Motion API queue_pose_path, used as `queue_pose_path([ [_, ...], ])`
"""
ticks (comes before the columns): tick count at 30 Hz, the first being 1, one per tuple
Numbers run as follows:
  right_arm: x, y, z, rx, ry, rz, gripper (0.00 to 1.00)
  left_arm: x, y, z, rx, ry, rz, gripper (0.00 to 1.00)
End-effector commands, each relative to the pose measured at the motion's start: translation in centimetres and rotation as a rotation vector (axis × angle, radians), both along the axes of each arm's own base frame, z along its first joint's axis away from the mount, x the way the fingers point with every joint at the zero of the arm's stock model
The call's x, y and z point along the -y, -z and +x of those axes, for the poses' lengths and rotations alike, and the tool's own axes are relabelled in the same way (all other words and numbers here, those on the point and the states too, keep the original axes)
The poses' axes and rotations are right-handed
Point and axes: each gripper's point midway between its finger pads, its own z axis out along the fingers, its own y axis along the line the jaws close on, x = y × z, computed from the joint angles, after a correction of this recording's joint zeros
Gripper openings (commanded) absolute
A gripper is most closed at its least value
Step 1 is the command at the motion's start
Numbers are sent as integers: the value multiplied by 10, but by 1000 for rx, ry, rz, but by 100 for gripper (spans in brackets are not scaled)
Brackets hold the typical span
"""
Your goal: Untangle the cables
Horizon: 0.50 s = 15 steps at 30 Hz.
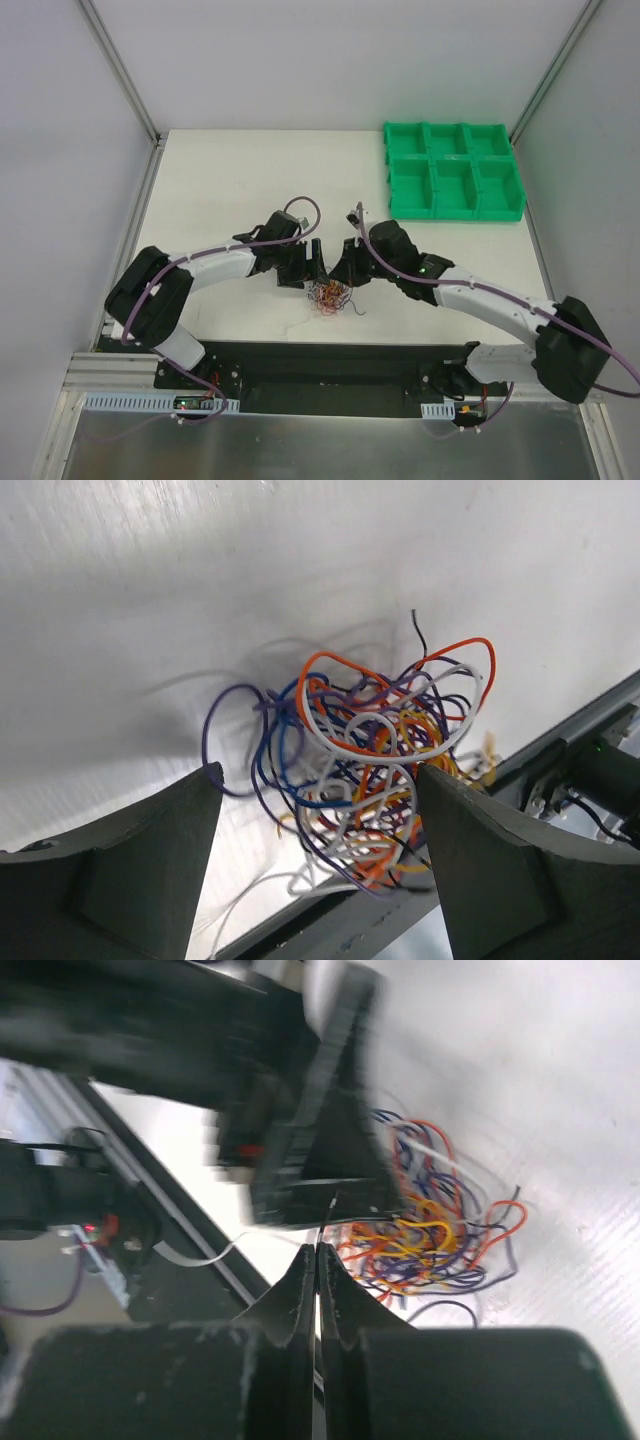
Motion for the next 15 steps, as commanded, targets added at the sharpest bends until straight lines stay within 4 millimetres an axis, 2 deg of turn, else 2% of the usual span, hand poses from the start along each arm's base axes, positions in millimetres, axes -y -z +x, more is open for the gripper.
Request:
queue_pose_path([
  [1,-7,-92,-6,129,-19,214,1,6,16,10,0,20,50,75],
  [3,2,-128,-5,198,-2,239,1,-1,26,14,2,-4,95,74],
  [8,45,-244,-1,461,79,254,0,-27,43,19,-7,-74,161,72],
  [11,68,-318,-10,607,109,329,0,-40,47,23,-14,-107,173,70],
  [13,76,-350,-14,671,115,363,1,-48,45,27,-6,-128,175,68],
  [15,77,-364,-10,705,124,352,1,-55,37,32,23,-153,166,65],
])
